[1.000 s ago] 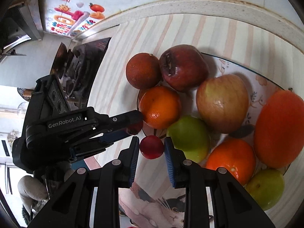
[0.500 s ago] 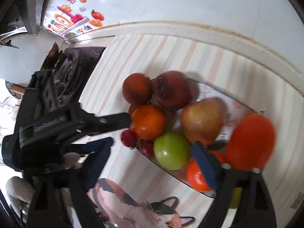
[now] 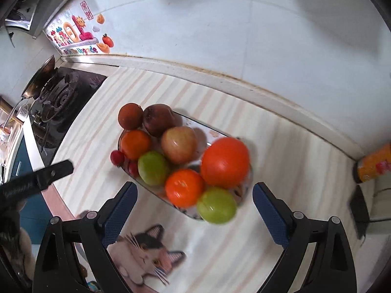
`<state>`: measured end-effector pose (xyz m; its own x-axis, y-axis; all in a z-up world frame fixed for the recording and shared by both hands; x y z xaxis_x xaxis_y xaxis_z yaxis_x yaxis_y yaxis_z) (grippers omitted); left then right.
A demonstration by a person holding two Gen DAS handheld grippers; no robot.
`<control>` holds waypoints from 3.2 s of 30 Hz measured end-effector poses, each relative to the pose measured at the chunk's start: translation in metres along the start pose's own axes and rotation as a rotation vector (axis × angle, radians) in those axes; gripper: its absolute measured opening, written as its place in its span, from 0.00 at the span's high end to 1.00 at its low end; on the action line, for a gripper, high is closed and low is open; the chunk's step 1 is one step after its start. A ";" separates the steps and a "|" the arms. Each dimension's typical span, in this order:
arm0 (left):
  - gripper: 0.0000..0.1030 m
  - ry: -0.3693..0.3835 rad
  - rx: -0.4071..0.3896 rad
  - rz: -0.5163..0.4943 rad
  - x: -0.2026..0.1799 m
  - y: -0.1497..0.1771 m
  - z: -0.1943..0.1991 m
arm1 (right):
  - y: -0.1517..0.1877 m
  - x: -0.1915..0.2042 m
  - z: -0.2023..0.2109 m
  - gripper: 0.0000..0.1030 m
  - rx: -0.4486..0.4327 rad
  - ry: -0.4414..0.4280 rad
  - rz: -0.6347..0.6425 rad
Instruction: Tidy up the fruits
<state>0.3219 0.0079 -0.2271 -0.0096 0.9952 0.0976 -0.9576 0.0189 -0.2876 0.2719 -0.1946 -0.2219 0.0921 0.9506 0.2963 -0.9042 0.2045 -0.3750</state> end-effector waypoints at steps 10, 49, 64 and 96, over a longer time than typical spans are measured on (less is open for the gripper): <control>0.15 -0.052 -0.168 -0.027 -0.007 0.050 0.082 | 0.044 0.000 0.087 0.05 -0.100 0.000 0.025; 0.10 -0.049 -0.437 -0.008 0.009 0.177 0.251 | 0.156 0.052 0.311 0.00 -0.339 -0.067 0.159; 0.01 -0.132 -0.408 0.010 -0.003 0.139 0.198 | 0.111 0.026 0.241 0.00 -0.330 0.000 0.150; 0.01 -0.124 -0.358 -0.005 -0.015 0.122 0.172 | 0.097 0.018 0.201 0.00 -0.267 0.011 0.138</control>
<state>0.1557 -0.0214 -0.0996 -0.0608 0.9763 0.2078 -0.7969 0.0779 -0.5991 0.1020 -0.2050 -0.0760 -0.0179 0.9759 0.2174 -0.7669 0.1261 -0.6293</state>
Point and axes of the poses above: each gripper's, at about its wrist camera, not at the fingertips, and z roughly against the way its jaws point, x to its left, y to its underside, the point moved 3 cm from there along -z, roughly the way its jaws point, and after that the axes turned 13 degrees about -y, right-handed, at the moved point
